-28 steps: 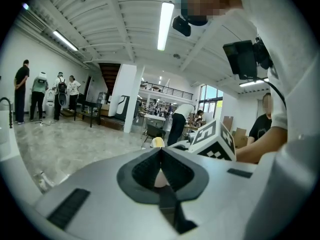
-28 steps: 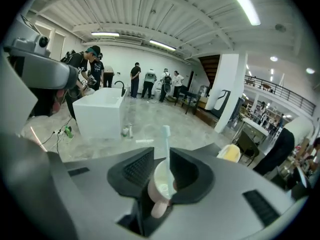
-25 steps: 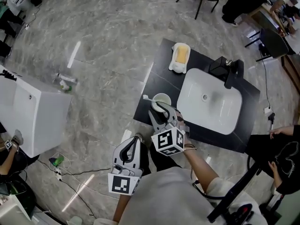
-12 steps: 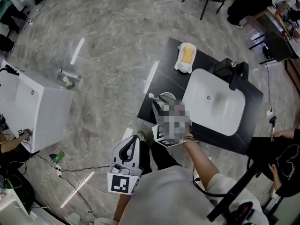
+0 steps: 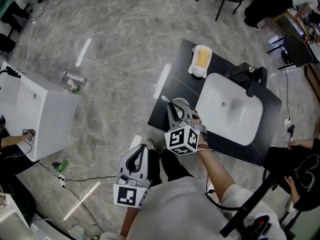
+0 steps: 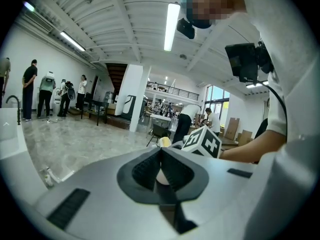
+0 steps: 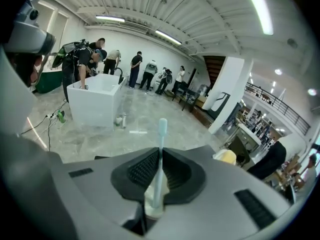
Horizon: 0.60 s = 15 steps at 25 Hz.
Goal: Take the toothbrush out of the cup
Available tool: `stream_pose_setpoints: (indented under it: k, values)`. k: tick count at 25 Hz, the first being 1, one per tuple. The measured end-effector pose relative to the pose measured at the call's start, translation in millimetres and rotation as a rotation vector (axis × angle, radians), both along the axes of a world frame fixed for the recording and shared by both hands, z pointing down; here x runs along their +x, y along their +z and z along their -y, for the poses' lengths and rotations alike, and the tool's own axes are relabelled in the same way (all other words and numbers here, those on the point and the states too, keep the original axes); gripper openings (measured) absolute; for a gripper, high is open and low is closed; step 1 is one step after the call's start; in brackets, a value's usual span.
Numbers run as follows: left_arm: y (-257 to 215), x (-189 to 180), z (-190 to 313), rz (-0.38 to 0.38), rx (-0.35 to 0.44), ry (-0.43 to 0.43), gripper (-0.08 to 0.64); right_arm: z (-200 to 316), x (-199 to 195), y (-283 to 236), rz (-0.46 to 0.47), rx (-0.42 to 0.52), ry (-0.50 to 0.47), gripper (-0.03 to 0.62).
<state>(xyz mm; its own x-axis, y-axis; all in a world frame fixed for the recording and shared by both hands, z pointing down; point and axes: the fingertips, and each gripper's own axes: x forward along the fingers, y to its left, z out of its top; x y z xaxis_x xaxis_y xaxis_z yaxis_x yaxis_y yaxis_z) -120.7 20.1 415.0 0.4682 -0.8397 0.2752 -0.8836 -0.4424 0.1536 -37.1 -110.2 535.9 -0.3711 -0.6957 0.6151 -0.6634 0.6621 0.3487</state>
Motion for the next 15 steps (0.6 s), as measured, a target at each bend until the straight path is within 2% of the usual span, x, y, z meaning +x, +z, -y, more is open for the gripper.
stream_pose_setpoints:
  k: [15]
  values:
    - [-0.2, 2.2, 1.6, 0.007, 0.002, 0.006, 0.003, 9.3, 7.4, -3.0, 0.016, 0.024, 0.044, 0.025]
